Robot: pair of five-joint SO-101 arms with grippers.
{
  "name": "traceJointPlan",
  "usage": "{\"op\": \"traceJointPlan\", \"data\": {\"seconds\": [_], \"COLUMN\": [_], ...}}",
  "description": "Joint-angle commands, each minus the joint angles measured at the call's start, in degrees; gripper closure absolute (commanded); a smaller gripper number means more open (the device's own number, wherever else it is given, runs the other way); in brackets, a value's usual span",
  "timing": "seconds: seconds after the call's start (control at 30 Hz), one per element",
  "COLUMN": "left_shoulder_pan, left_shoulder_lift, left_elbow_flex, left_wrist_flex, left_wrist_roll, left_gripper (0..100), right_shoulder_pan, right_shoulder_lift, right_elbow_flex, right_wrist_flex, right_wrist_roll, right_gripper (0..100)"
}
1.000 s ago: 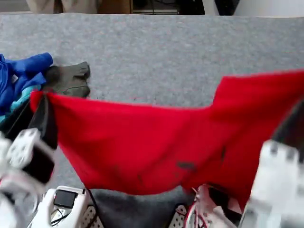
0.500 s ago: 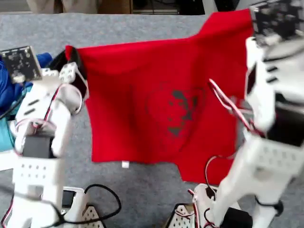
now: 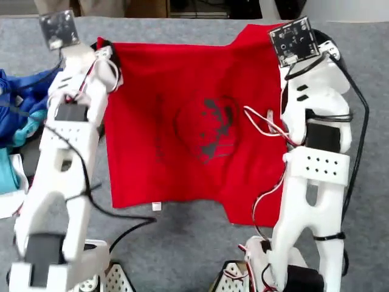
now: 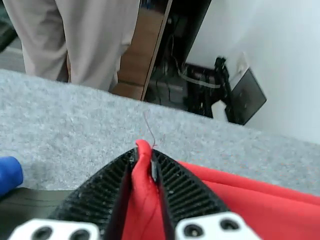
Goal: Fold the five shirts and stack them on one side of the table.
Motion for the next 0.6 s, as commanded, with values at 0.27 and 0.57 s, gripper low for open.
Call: {"op": "traceJointPlan", "data": {"seconds": [0.27,0.57], "left_shoulder_pan": [-4.8,-0.4], "left_shoulder_lift": [12.7,12.6], "left_elbow_flex": [-11.7,-23.2], "left_wrist_flex": [3.6,24.3], "left_wrist_roll": [-0.5,-2.6], "left_gripper": [98,98], "right_shoulder_pan": [1.4,3.7], "right_shoulder_lift": [-0.3,8.7], "right_elbow_flex": [5.1,2.1], "right_wrist_flex": [-1.8,-9.2], "right_wrist_roll": [0.0,0.0], "right_gripper": [99.5,99.5]}}
